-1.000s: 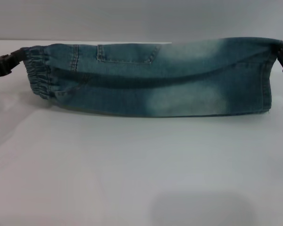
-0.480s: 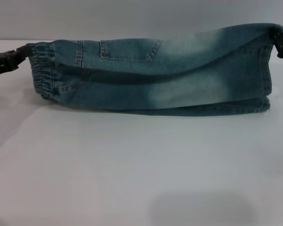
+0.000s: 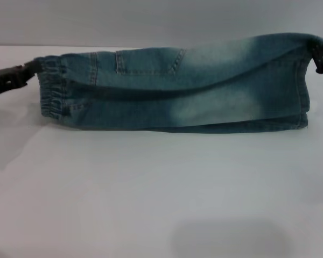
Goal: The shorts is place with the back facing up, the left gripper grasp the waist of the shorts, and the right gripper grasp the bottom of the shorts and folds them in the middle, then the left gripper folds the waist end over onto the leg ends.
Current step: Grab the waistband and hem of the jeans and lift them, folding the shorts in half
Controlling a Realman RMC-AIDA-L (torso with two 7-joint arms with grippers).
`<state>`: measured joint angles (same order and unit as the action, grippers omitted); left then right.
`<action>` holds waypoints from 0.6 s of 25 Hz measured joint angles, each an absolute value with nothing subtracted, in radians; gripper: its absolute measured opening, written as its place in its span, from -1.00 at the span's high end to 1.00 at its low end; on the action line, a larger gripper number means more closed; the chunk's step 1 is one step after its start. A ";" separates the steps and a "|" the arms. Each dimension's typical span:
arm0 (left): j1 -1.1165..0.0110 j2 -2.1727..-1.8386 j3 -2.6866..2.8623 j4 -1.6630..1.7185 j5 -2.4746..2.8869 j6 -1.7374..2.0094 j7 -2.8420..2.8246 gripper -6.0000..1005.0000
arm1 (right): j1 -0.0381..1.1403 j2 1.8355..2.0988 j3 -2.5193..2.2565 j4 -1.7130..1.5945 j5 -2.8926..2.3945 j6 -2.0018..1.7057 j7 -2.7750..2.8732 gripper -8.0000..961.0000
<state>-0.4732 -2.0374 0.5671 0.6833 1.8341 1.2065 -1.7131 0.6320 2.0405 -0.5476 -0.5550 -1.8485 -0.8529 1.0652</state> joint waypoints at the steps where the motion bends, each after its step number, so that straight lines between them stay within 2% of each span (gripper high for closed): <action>1: -0.473 -2.039 0.582 0.678 1.834 1.192 -1.713 0.88 | 0.632 2.041 -0.548 -0.548 -1.847 -0.842 1.050 0.99; 15: -0.477 -2.052 0.615 0.633 1.834 1.141 -1.674 0.85 | 0.646 2.049 -0.567 -0.518 -1.844 -0.747 1.032 0.98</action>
